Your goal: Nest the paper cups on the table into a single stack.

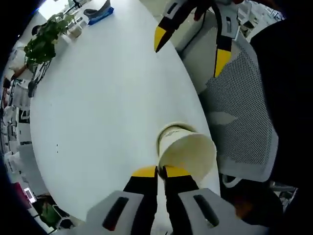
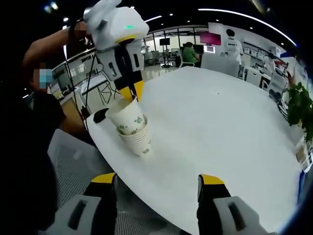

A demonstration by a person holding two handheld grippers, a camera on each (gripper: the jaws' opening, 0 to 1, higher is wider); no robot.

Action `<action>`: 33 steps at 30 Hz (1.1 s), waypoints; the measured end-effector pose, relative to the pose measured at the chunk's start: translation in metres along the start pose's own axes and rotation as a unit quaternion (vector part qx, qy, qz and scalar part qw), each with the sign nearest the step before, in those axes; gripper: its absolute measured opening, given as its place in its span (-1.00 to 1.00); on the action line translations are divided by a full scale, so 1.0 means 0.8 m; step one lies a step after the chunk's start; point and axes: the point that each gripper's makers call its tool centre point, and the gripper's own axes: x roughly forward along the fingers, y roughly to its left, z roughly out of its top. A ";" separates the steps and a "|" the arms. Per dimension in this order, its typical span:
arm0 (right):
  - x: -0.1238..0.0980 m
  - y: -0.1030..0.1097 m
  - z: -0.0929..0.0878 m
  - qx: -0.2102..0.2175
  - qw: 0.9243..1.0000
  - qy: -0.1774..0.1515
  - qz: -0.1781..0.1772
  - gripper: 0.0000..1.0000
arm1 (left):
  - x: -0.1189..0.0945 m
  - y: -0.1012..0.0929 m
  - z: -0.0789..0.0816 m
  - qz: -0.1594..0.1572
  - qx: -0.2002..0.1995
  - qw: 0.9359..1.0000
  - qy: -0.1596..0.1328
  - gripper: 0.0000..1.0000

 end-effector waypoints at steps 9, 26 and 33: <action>0.000 -0.004 -0.004 0.005 1.000 0.002 0.000 0.32 | 0.003 0.002 0.001 0.001 0.004 1.000 -0.005 -0.97; 0.014 -0.005 0.001 0.006 1.000 0.003 0.008 0.32 | 0.010 0.003 -0.002 -0.001 0.016 1.000 -0.008 -0.93; 0.015 -0.007 0.004 0.005 1.000 0.003 0.008 0.32 | 0.005 0.010 -0.005 0.009 0.009 1.000 -0.024 -0.85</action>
